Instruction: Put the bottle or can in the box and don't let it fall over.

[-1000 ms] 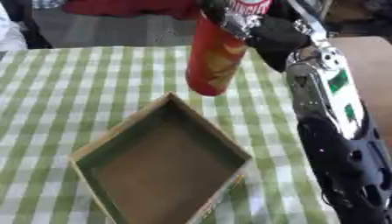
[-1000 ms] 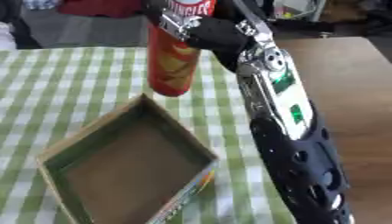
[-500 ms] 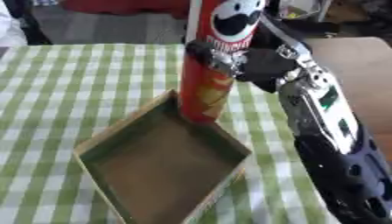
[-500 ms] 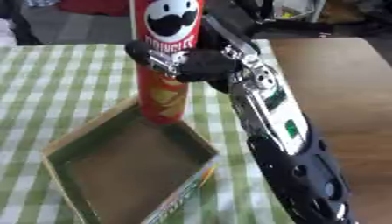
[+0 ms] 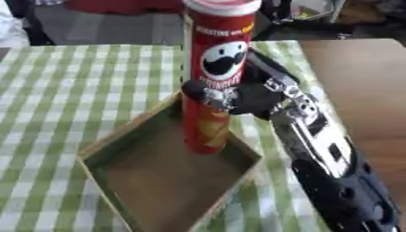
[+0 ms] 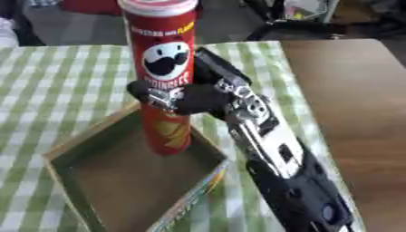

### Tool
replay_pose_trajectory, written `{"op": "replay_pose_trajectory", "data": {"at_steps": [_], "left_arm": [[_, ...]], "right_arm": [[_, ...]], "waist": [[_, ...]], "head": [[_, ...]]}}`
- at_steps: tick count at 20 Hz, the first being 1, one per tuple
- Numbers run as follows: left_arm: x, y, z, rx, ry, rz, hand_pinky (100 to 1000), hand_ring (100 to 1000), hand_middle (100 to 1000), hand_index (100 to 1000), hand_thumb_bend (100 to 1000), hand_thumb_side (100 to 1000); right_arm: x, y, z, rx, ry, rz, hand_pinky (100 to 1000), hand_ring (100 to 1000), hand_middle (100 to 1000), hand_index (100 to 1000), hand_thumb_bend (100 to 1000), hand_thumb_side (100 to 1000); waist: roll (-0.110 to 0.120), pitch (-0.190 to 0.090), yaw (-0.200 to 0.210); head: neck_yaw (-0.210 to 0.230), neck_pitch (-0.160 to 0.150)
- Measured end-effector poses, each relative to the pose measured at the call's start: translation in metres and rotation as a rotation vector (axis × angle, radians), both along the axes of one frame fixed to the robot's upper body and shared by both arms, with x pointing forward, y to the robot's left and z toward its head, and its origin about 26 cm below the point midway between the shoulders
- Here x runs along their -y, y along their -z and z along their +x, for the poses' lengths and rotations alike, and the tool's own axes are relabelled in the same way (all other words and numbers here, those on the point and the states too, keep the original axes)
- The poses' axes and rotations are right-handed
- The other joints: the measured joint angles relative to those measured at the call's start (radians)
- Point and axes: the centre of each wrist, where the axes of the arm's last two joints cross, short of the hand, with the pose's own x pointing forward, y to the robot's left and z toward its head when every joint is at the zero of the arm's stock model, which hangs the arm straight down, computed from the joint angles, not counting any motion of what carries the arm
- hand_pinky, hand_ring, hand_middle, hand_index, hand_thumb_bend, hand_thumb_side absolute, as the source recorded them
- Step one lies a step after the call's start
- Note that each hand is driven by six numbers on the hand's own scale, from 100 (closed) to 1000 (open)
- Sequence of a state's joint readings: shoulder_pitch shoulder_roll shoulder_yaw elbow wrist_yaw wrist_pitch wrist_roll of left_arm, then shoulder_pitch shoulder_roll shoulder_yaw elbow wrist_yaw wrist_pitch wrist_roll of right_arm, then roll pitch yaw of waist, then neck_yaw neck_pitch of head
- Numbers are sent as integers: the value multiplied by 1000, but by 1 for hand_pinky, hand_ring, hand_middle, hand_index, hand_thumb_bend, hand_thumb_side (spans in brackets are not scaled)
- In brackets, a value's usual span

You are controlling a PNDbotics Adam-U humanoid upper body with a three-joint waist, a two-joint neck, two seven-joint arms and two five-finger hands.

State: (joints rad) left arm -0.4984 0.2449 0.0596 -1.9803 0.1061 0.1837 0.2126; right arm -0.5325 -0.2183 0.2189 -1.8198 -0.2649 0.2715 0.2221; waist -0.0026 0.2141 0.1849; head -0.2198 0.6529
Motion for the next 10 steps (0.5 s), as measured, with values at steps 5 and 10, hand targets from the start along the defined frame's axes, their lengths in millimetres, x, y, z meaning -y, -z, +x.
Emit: {"op": "replay_pose_trajectory", "data": {"at_steps": [5, 10], "left_arm": [[0, 0, 0, 1, 2, 0, 1000, 1000, 818, 873, 100, 731], [1, 1, 0, 1, 7, -6, 1000, 1000, 817, 873, 100, 732]], "right_arm": [[-2, 18, 7, -16, 15, -24, 991, 509, 605, 520, 100, 199], [-2, 32, 14, -20, 24, -39, 993, 515, 612, 529, 100, 200]], "waist": [[0, 3, 2], [0, 6, 6]], "head": [[-4, -3], [-7, -5]]}}
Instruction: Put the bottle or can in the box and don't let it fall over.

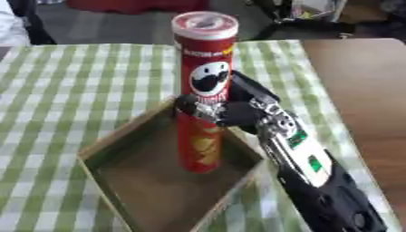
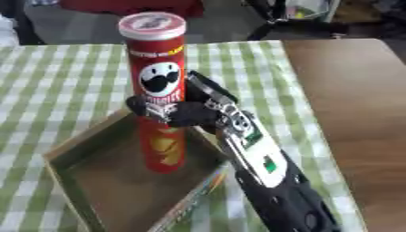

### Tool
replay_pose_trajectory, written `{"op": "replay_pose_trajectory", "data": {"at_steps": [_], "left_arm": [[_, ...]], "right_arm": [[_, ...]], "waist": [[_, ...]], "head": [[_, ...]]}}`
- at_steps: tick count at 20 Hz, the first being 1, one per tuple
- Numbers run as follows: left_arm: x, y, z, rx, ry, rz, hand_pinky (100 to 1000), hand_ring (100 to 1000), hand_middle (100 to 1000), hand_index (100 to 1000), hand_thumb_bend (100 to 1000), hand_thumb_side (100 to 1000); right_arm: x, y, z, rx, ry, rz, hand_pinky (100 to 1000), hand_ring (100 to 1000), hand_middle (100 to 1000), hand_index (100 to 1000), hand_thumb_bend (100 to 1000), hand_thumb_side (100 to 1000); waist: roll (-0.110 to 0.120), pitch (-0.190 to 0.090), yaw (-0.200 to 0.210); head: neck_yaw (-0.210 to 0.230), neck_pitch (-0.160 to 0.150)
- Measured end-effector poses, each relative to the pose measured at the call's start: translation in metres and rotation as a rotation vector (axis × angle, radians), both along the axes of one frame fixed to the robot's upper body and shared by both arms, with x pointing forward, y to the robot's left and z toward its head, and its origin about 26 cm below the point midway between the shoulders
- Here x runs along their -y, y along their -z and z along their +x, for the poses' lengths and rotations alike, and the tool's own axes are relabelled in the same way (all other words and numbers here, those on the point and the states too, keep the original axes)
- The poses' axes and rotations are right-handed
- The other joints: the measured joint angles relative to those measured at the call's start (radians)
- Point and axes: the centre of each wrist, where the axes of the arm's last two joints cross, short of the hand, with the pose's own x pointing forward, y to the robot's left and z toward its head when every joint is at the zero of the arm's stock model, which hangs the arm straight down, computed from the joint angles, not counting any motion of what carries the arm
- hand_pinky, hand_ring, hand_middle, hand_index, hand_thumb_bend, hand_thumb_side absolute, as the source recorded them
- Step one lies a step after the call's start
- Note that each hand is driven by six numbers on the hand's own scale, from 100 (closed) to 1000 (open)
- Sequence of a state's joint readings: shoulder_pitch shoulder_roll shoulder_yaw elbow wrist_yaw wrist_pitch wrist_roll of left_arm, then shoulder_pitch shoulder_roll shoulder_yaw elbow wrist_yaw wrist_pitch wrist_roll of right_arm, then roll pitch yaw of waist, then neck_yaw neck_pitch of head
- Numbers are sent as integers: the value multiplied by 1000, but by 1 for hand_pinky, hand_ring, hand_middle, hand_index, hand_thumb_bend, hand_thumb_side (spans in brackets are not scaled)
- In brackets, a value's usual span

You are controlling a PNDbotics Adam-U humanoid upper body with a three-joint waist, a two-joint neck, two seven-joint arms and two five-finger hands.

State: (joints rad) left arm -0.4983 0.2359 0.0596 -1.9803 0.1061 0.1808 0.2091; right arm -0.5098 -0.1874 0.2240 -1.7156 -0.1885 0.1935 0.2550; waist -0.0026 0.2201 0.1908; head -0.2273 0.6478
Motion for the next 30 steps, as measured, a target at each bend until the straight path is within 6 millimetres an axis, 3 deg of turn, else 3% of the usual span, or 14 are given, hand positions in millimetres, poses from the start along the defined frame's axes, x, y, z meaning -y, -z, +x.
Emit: {"op": "replay_pose_trajectory", "data": {"at_steps": [3, 5, 6, 7, 8, 10, 13, 15, 20, 24, 26, 27, 30], "left_arm": [[0, 0, 0, -1, 0, 0, 1000, 1000, 817, 872, 100, 734], [0, 0, 0, -2, 0, 0, 1000, 1000, 817, 872, 100, 733], [0, 1, 0, -2, 0, 0, 1000, 1000, 817, 872, 100, 731], [0, 1, 0, -2, 0, 0, 1000, 1000, 817, 872, 100, 731], [0, 1, 0, -2, 0, 0, 1000, 1000, 817, 872, 100, 731], [0, 1, 0, -2, 0, 0, 1000, 1000, 816, 873, 100, 729], [0, 1, 0, -2, 0, 0, 1000, 1000, 816, 873, 100, 727], [0, 1, 0, -1, 0, 0, 1000, 1000, 816, 874, 100, 726], [0, 1, 0, -1, 0, -1, 1000, 1000, 815, 875, 100, 725], [1, 1, 0, 0, 3, -6, 1000, 1000, 816, 876, 100, 723], [1, 0, 0, 1, 3, -6, 1000, 1000, 816, 876, 100, 723], [2, 0, 0, 2, 2, -6, 1000, 1000, 816, 876, 100, 723], [2, 0, 0, 4, 0, -3, 1000, 1000, 816, 876, 100, 722]], "right_arm": [[-1, 5, 2, -1, -9, -13, 1000, 578, 662, 564, 100, 148], [-2, 7, 2, 8, -28, -23, 1000, 758, 821, 677, 100, 119], [-3, 7, 2, 21, -43, -31, 1000, 883, 953, 795, 156, 112], [-3, 7, 2, 40, -65, -43, 1000, 941, 1000, 864, 222, 144], [-4, 7, 2, 63, -89, -60, 1000, 1000, 1000, 973, 267, 231], [-4, 7, 2, 115, -138, -113, 1000, 1000, 1000, 1000, 264, 323], [-2, 6, 1, 174, -191, -201, 1000, 1000, 1000, 1000, 260, 359], [-1, 4, 0, 188, -216, -237, 1000, 1000, 1000, 1000, 264, 299], [0, -1, -2, 185, -290, -285, 1000, 1000, 1000, 1000, 272, 245], [1, -4, -2, 175, -330, -310, 1000, 1000, 1000, 1000, 293, 100], [2, -5, -3, 175, -346, -317, 1000, 1000, 1000, 1000, 253, 100], [2, -6, -3, 175, -351, -320, 1000, 1000, 1000, 1000, 171, 100], [3, -7, -3, 164, -351, -325, 1000, 1000, 1000, 1000, 128, 100]], "waist": [[0, 2, 0], [0, 2, 0], [0, 2, 0], [0, 2, 0], [0, 2, 0], [0, 2, -1], [0, 2, -5], [1, 2, -5], [4, 1, -7], [5, 1, -8], [5, 0, -8], [5, 0, -8], [6, 0, -10]], "head": [[-1, 0], [-3, 0], [-3, 0], [-3, 0], [-3, 0], [-3, 0], [-3, 0], [-3, 0], [-3, 0], [-3, 0], [-3, 0], [-3, 0], [-3, 0]]}}
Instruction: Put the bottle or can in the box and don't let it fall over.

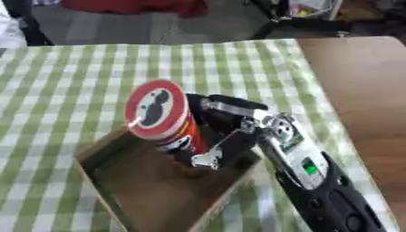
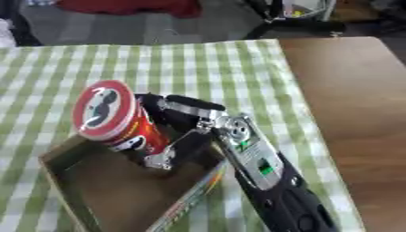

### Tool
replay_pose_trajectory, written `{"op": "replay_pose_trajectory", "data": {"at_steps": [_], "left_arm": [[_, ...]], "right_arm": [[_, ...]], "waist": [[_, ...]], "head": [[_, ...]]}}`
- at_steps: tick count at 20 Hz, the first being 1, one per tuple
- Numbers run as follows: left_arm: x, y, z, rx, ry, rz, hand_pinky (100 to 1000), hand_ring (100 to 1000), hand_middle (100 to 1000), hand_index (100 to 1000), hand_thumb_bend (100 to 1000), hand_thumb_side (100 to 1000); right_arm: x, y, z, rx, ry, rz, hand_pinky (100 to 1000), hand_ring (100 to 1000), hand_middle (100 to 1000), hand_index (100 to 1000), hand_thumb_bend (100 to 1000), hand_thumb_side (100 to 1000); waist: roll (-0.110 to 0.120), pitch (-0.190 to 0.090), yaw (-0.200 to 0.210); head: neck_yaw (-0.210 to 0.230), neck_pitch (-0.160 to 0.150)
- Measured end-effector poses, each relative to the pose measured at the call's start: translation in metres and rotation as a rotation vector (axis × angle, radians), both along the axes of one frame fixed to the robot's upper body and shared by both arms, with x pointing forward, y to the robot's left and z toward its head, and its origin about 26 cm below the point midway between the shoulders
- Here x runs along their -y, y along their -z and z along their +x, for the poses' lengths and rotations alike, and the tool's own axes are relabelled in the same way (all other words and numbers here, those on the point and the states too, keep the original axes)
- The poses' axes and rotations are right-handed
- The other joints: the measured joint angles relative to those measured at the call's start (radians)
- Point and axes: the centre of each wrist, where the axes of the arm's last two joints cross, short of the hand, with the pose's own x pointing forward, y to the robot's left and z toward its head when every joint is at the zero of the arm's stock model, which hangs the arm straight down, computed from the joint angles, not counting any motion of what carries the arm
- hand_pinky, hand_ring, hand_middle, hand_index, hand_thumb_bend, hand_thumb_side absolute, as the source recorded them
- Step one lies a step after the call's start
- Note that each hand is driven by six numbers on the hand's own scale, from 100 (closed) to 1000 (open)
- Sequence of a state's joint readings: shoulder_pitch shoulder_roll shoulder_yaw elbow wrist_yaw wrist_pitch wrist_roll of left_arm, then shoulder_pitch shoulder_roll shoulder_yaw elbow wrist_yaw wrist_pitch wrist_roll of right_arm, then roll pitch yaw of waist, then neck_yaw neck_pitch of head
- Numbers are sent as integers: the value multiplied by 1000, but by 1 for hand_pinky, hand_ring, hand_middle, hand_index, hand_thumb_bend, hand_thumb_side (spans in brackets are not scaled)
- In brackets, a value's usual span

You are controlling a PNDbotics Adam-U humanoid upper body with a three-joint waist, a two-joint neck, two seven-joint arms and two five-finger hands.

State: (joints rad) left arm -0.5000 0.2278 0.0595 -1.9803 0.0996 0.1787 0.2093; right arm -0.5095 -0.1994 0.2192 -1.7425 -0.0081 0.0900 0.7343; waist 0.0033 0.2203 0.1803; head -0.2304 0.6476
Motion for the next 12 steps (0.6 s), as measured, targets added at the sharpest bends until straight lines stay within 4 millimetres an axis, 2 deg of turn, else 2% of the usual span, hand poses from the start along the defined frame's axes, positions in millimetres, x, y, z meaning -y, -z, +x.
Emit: {"op": "replay_pose_trajectory", "data": {"at_steps": [1, 3, 4, 5, 6, 7, 8, 9, 12], "left_arm": [[0, 0, 0, 1, -1, 1, 1000, 1000, 816, 876, 100, 721], [0, 0, 0, 2, -2, 2, 1000, 1000, 816, 876, 100, 721], [0, 0, 0, 2, -2, 2, 1000, 1000, 816, 876, 100, 720], [0, 0, 0, 3, -2, 2, 1000, 1000, 815, 875, 100, 720], [0, 0, 0, 3, -2, 3, 1000, 1000, 816, 875, 100, 719], [0, 0, 0, 4, -3, 4, 1000, 1000, 816, 875, 100, 719], [0, 0, 0, 4, -3, 5, 1000, 1000, 816, 876, 100, 720], [0, 0, 0, 5, -4, 6, 1000, 1000, 816, 876, 100, 719], [0, 0, 0, 6, -6, 8, 1000, 1000, 815, 876, 100, 719]], "right_arm": [[1, 0, 0, -5, 7, 2, 1000, 1000, 1000, 1000, 135, 100], [1, -1, -1, -13, 14, 7, 1000, 1000, 1000, 1000, 262, 115], [0, -2, -1, -16, 11, 10, 1000, 1000, 1000, 1000, 225, 253], [0, -2, -1, -17, 5, 16, 1000, 1000, 1000, 1000, 100, 795], [0, -3, -2, -15, -2, 22, 1000, 1000, 1000, 1000, 118, 802], [0, -3, -2, -12, -6, 26, 1000, 1000, 1000, 1000, 100, 795], [0, -4, -2, -5, -10, 28, 1000, 1000, 1000, 1000, 100, 738], [0, -4, -3, 1, -14, 28, 1000, 1000, 1000, 1000, 100, 545], [0, -4, -3, 13, -28, 24, 1000, 1000, 1000, 1000, 100, 462]], "waist": [[0, 0, 0], [0, 0, 0], [0, 0, 0], [0, 0, 0], [0, 0, 0], [0, -1, -1], [0, -1, -1], [0, -1, -1], [0, -1, -1]], "head": [[0, 0], [0, 0], [0, 0], [0, 0], [1, 0], [1, 0], [1, 0], [1, 0], [2, -3]]}}
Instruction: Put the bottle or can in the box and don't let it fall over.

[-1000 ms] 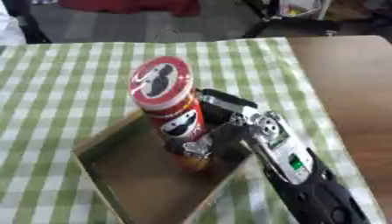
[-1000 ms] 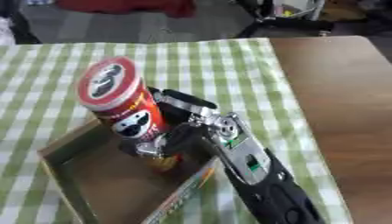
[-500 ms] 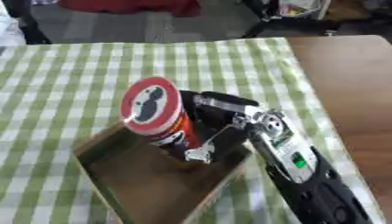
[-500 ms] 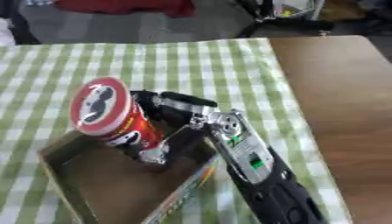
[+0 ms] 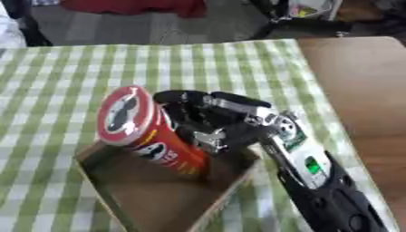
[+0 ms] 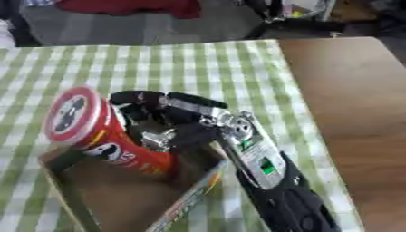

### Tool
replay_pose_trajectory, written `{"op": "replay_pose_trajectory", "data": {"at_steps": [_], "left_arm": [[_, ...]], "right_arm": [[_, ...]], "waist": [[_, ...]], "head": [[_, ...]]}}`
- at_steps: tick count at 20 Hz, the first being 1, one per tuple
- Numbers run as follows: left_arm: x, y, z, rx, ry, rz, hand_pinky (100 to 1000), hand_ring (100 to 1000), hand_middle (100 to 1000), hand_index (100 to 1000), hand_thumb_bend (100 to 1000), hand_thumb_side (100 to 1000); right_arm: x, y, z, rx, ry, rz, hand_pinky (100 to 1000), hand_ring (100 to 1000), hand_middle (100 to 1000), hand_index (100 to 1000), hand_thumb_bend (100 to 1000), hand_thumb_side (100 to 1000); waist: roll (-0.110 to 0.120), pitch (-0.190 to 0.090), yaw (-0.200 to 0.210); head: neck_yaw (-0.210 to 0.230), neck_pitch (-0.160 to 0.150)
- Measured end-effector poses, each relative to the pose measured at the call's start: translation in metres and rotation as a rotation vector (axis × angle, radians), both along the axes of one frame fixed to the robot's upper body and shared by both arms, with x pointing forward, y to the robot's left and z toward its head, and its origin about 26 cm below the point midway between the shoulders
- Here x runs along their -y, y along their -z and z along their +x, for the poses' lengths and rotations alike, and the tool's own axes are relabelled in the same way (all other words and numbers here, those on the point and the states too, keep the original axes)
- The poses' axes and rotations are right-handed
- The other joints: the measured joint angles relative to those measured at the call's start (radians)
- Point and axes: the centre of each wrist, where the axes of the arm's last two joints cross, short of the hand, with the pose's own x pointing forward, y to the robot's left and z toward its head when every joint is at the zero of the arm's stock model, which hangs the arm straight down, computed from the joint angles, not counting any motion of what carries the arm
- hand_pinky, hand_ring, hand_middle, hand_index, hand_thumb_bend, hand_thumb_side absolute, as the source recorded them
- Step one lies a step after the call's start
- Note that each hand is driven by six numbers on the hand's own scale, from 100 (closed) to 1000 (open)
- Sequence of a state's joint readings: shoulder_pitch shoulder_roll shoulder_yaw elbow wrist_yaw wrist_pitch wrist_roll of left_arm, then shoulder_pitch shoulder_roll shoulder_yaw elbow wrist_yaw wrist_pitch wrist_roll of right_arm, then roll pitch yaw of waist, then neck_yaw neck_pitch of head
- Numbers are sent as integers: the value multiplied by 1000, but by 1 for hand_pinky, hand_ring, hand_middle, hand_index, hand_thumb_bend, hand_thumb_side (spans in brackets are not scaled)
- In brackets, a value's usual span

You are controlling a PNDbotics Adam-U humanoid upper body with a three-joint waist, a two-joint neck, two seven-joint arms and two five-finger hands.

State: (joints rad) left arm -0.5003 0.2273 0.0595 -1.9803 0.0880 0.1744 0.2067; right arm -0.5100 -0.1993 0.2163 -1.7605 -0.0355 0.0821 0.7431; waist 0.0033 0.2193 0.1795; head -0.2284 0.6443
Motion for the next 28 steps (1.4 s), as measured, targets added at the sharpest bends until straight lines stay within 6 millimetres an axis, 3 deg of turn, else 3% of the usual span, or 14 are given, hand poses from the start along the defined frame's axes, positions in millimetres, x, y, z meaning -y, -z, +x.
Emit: {"op": "replay_pose_trajectory", "data": {"at_steps": [8, 10, 11, 12, 14, 16, 18, 24, 28], "left_arm": [[0, 0, 0, 2, 0, 1, 1000, 1000, 814, 876, 100, 713], [0, 0, 0, 2, 0, 1, 1000, 1000, 814, 876, 100, 712], [0, 0, 0, 3, 1, 2, 1000, 1000, 814, 876, 100, 712], [0, 0, 0, 3, 1, 2, 1000, 1000, 814, 876, 100, 712], [0, 0, 0, 3, 1, 2, 1000, 1000, 814, 876, 100, 711], [0, 0, 0, 3, 0, 1, 1000, 1000, 814, 876, 100, 710], [-1, 2, 0, -2, -3, 0, 1000, 1000, 813, 876, 100, 708], [-4, 10, -1, -22, -17, -2, 1000, 1000, 810, 875, 100, 710], [-9, 16, -3, -38, -32, 3, 1000, 1000, 813, 874, 100, 708]], "right_arm": [[-2, -23, -2, 68, -49, 22, 1000, 1000, 1000, 1000, 152, 322], [-2, -28, -3, 81, -54, 36, 1000, 1000, 1000, 1000, 138, 262], [-1, -32, -4, 87, -48, 46, 1000, 1000, 1000, 1000, 128, 184], [0, -35, -4, 95, -32, 61, 1000, 1000, 1000, 1000, 122, 179], [4, -41, -5, 107, 24, 111, 1000, 990, 1000, 1000, 100, 250], [10, -48, -5, 119, 114, 198, 1000, 863, 990, 899, 100, 258], [18, -59, -7, 142, 212, 308, 993, 824, 938, 859, 100, 220], [53, -91, -22, 277, 443, 599, 978, 803, 879, 855, 159, 151], [79, -96, -28, 330, 580, 711, 975, 787, 834, 838, 156, 145]], "waist": [[-2, -10, -4], [-2, -10, -6], [-2, -10, -6], [-2, -11, -7], [-2, -14, -8], [-1, -17, -11], [-1, -22, -13], [-3, -53, -21], [-4, -82, -30]], "head": [[3, -4], [5, -4], [6, -4], [6, -4], [6, -4], [7, -4], [7, -4], [8, 0], [16, 12]]}}
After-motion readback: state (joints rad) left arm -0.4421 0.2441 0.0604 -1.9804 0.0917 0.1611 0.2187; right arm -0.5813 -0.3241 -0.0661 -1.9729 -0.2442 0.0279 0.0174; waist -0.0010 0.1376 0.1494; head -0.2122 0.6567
